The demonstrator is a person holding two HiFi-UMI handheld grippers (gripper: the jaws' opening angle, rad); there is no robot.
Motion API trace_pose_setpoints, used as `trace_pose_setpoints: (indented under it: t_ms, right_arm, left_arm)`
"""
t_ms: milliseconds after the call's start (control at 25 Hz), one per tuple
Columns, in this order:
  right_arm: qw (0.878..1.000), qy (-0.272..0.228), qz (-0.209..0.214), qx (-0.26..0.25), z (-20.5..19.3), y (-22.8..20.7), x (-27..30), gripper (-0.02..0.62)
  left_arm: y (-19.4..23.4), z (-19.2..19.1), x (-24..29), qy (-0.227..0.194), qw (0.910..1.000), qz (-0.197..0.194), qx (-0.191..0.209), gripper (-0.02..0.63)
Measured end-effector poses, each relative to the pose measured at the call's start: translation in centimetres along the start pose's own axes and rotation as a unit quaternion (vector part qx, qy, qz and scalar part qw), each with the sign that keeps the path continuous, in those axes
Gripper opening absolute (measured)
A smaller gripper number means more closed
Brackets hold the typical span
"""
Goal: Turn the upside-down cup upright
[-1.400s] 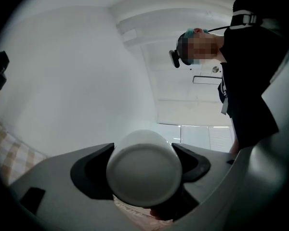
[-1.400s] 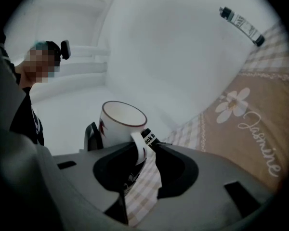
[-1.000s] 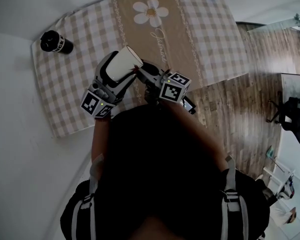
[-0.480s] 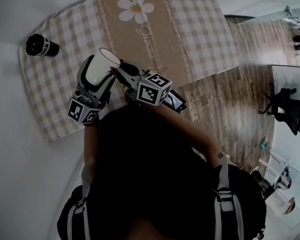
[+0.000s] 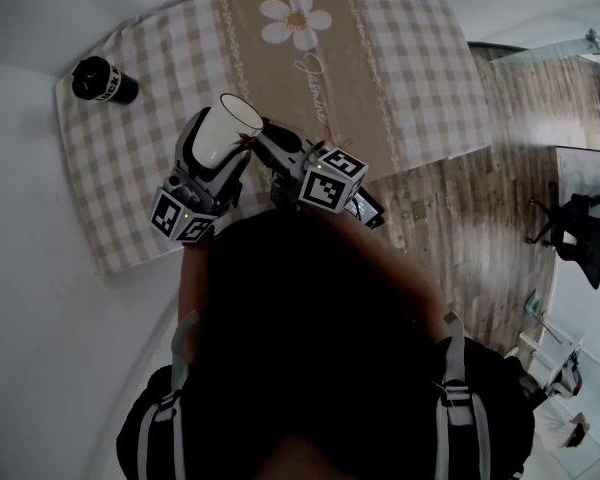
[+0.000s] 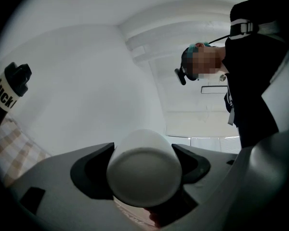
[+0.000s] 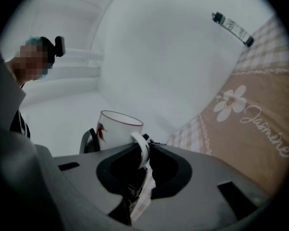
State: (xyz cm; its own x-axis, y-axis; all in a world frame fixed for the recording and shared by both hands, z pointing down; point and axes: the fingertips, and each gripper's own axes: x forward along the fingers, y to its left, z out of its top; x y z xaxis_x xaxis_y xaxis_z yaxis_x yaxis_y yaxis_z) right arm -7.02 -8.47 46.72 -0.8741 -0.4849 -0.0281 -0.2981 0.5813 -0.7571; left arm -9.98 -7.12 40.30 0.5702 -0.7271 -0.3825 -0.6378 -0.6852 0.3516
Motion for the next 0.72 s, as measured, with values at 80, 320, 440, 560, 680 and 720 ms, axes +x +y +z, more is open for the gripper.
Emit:
trace_pose_setpoints:
  t_ms: [80, 320, 440, 560, 680, 720]
  right_arm:
    - [1.0, 0.008, -0.007, -0.027, 0.0, 0.0, -0.1, 0.052]
    - [0.989, 0.018, -0.05, -0.136, 1.2, -0.3, -0.7, 0.049]
    - [0.975, 0.027, -0.073, -0.206, 1.7, -0.4, -1.1, 0.048]
    - [0.955, 0.038, -0.094, -0.279, 2.1, -0.4, -1.6, 0.048]
    - [0.923, 0.047, -0.103, -0.367, 2.8, 0.0, -1.7, 0.046]
    - [0.911, 0.05, -0.104, -0.396, 3.0, 0.3, -1.7, 0.046]
  left_arm:
    - [-0.1, -0.2, -0.1, 0.008, 0.9999, -0.006, 0.0, 0.38]
    - [-0.5, -1.4, -0.3, 0.041, 0.9988, -0.027, 0.009, 0.38]
    - [-0.8, -2.3, -0.4, 0.068, 0.9967, -0.041, 0.015, 0.38]
    - [-1.0, -3.5, -0.7, 0.105, 0.9926, -0.054, 0.026, 0.379]
    - [-1.3, -4.5, -1.0, 0.14, 0.9871, -0.065, 0.043, 0.377]
    - [-1.3, -4.7, -1.0, 0.148, 0.9856, -0.067, 0.047, 0.377]
